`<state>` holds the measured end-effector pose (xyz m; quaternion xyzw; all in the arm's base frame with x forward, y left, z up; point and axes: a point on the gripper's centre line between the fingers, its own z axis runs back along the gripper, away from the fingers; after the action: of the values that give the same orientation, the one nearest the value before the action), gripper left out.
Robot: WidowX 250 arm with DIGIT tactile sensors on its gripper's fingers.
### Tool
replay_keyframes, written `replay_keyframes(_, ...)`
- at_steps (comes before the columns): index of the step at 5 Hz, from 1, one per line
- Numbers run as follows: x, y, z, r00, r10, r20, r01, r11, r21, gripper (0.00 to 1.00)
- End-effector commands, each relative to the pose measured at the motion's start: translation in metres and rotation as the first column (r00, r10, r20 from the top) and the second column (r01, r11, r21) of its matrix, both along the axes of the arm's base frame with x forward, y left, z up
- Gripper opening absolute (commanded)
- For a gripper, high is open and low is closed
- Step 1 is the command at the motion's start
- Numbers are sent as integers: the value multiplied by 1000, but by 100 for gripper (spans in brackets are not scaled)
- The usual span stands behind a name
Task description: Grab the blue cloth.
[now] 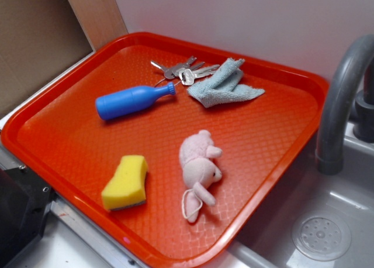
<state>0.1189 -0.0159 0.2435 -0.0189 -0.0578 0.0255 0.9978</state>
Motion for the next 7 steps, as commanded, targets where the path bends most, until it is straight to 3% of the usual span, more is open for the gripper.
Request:
replay_keyframes(1, 0, 0, 0, 1000, 0, 0, 0, 1000, 0, 100)
replay_keyframes(2, 50, -8, -47, 990, -8, 138, 0, 998, 59, 100)
replay_keyframes(3, 104, -35, -74, 950, -146, 276, 138, 989, 51, 100)
replay_keyframes(4, 142, -70, -100, 899, -252, 359, 243, 968, 69, 100)
replay_keyframes(5, 176, -100, -147, 886, -329, 327, 319, 944, 85, 100)
replay_keyframes(6, 187, -125, -187, 847, -455, 276, 429, 891, 150, 100)
replay_keyframes(7, 197, -132, -217, 841, -498, 214, 459, 864, 208, 100)
